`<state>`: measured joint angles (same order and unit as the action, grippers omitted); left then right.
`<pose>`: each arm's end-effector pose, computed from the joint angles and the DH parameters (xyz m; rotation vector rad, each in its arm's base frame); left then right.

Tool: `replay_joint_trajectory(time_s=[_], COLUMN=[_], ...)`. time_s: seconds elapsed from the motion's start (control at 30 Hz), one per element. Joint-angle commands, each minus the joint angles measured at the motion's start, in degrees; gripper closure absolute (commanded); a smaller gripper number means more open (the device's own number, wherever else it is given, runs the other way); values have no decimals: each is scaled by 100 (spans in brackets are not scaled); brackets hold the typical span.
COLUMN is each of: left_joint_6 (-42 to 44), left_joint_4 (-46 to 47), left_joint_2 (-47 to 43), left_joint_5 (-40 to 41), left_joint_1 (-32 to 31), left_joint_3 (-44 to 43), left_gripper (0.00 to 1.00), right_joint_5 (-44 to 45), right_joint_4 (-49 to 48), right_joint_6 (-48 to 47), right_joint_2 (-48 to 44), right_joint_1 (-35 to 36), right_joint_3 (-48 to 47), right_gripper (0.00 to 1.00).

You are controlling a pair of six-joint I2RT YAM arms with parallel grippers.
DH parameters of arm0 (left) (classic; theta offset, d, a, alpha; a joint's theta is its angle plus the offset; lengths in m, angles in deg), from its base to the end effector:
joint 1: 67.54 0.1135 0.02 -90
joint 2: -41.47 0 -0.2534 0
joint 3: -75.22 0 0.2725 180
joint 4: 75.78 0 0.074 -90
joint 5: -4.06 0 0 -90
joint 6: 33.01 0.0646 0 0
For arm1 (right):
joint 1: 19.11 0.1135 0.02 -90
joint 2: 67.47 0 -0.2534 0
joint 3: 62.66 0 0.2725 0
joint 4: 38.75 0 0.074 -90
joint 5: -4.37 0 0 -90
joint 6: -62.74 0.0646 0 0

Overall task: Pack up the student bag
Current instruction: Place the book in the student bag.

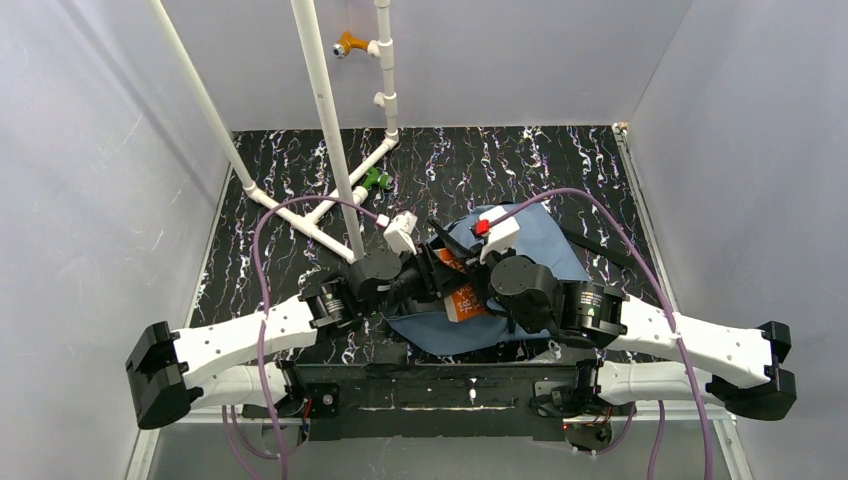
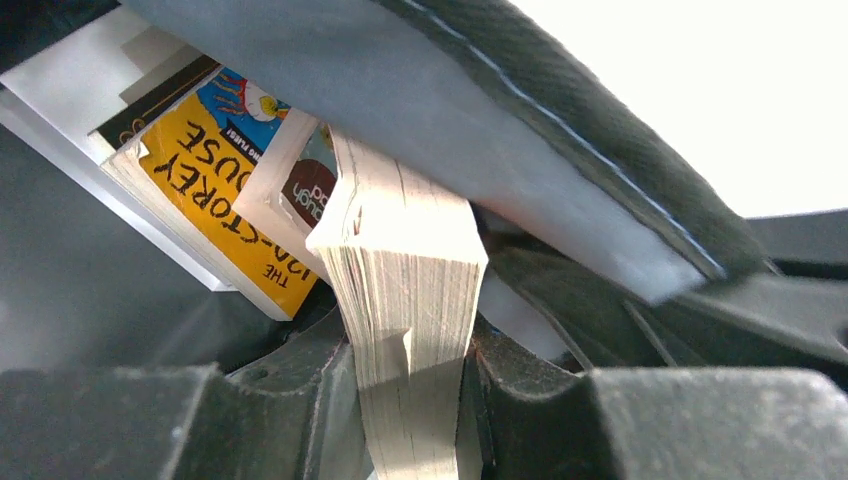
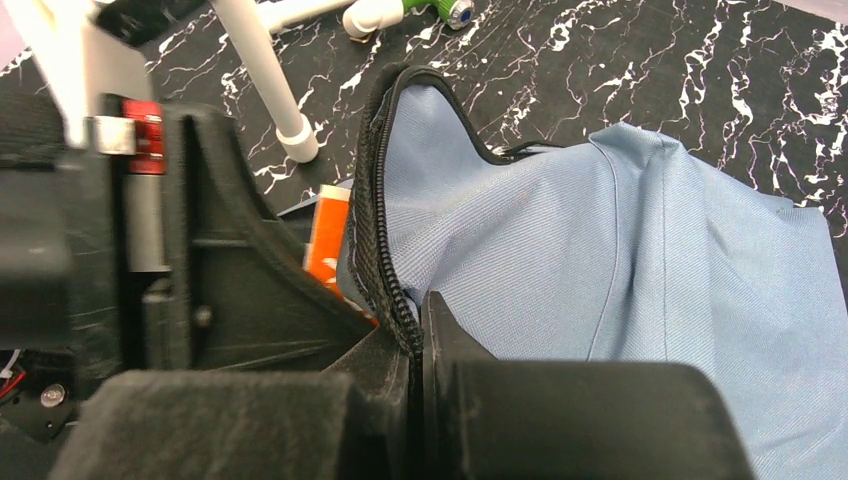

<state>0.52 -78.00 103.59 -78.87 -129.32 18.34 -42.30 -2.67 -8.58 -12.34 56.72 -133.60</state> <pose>0.1535 -0.2692 0.2947 -0.0150 1.9205 -1.3837 0.1044 0.2323 0.3537 -0.4188 1.7990 0.4308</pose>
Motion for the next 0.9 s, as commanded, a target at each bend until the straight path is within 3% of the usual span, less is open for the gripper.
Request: replay_joint_trajectory(time_s=[0.0,0.23,0.43,0.73,0.87], left_joint_6=[-958,-110,326,-19,502], left_joint_4=[691,1106,1138,1023,224], left_joint_2=[412,1364,2141,2149,1645], left_joint_5=[0,417,87,-657,-840], left_joint_1=[-14,-220,-200,137,236], left_joint_3=[-325,-511,-1118,-508,-402], left_gripper=[100,100,95,51,36], right_joint_5=[-183,-471,-653,-524,-503], right_joint_4=[-867,-833,-667,-375,-319], right_joint_6=[46,275,429,549,554], right_joint_2=[-26,-197,-346,-460,-389], right_joint_1=[37,37,37,37,37], right_joint_3=[-112,33,106,264,291], right_gripper=[99,99,99,99,99])
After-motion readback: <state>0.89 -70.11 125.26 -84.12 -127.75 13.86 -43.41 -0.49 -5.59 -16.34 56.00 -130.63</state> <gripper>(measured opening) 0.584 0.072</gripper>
